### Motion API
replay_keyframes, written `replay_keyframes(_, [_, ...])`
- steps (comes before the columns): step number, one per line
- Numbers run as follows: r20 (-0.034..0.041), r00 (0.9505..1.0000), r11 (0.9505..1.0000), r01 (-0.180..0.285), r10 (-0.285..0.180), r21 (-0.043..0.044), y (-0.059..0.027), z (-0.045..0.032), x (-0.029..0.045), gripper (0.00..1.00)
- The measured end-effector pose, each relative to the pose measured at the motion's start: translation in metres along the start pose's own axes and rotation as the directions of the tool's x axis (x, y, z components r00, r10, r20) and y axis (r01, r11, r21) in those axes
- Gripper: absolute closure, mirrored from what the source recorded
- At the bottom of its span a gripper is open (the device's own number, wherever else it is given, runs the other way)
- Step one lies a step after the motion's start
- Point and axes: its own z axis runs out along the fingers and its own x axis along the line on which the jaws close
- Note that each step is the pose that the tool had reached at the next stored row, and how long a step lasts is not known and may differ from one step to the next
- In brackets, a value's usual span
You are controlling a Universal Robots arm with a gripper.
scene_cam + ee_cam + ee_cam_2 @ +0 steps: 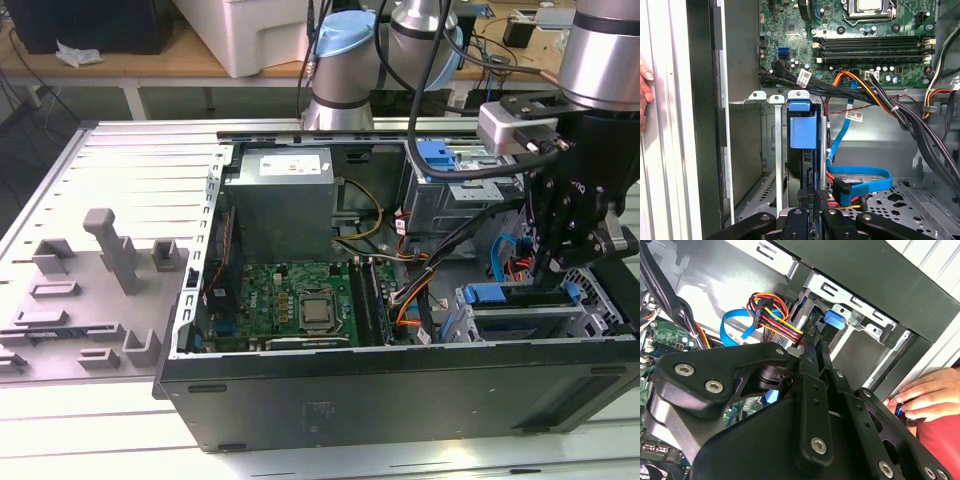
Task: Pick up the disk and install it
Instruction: 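Insert the first disk wire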
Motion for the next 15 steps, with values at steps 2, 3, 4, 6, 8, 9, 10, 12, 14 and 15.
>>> replay_keyframes(2, [0.0001, 1.0000, 1.0000, 0.000, 0.000, 0.0000, 0.0001, 0.0005, 0.0002, 0.83])
replay_keyframes(3, [-0.0001, 1.0000, 1.0000, 0.000, 0.000, 0.0000, 0.0001, 0.0007, 0.0003, 0.83])
replay_keyframes(4, [0.0000, 1.0000, 1.0000, 0.000, 0.000, 0.0000, 0.0001, 0.0011, 0.0002, 0.83])
replay_keyframes(6, [0.0000, 1.0000, 1.0000, 0.000, 0.000, 0.0000, 0.0001, 0.0014, 0.0002, 0.83])
replay_keyframes(8, [0.0000, 1.0000, 1.0000, 0.000, 0.000, -0.0001, 0.0002, 0.0019, 0.0002, 0.83])
replay_keyframes(9, [0.0000, 1.0000, 1.0000, 0.000, 0.000, 0.0000, 0.0002, 0.0020, 0.0001, 0.83])
replay_keyframes(10, [0.0000, 1.0000, 1.0000, 0.000, 0.000, 0.0000, 0.0002, 0.0022, 0.0001, 0.83])
replay_keyframes(12, [-0.0001, 1.0000, 1.0000, 0.000, 0.000, 0.0000, 0.0007, 0.0024, 0.0001, 0.83])
replay_keyframes(14, [0.0000, 1.0000, 1.0000, 0.000, 0.000, 0.0000, 0.0009, 0.0027, 0.0000, 0.83])
replay_keyframes(15, [0.0000, 1.0000, 1.0000, 0.000, 0.000, 0.0001, 0.0009, 0.0028, 0.0000, 0.83])
